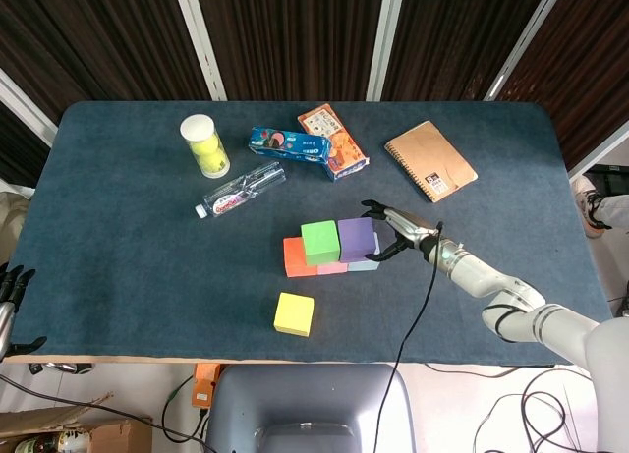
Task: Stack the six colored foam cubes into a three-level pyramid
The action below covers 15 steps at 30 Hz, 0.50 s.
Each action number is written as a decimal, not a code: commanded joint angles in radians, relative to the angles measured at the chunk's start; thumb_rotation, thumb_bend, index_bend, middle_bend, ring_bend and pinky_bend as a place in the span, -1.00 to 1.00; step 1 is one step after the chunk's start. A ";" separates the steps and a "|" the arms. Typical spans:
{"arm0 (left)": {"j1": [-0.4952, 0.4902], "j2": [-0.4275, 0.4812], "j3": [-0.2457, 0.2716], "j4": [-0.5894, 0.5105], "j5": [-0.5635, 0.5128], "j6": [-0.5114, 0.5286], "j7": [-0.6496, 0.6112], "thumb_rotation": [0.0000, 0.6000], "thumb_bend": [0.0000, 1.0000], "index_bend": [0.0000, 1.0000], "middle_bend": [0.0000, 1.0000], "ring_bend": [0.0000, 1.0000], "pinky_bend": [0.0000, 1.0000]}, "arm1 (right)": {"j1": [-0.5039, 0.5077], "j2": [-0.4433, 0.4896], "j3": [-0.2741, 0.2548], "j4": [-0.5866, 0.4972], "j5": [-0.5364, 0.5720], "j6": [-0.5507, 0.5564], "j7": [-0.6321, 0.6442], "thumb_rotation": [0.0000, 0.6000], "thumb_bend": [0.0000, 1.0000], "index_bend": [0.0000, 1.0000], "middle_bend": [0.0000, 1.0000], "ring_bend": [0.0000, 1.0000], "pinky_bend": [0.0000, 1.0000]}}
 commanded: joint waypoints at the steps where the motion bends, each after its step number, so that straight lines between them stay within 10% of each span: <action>1: -0.001 0.000 0.000 0.001 0.000 -0.002 -0.001 0.94 -0.76 -0.91 -1.00 -1.00 -0.78 | 0.002 0.000 -0.003 0.001 0.002 0.000 -0.002 1.00 -0.35 -0.15 -1.00 -1.00 -1.00; 15: 0.000 -0.001 0.000 0.007 0.001 -0.004 -0.008 0.95 -0.76 -0.91 -1.00 -1.00 -0.78 | 0.012 -0.012 -0.008 0.008 0.021 -0.004 -0.018 1.00 -0.35 -0.16 -1.00 -1.00 -1.00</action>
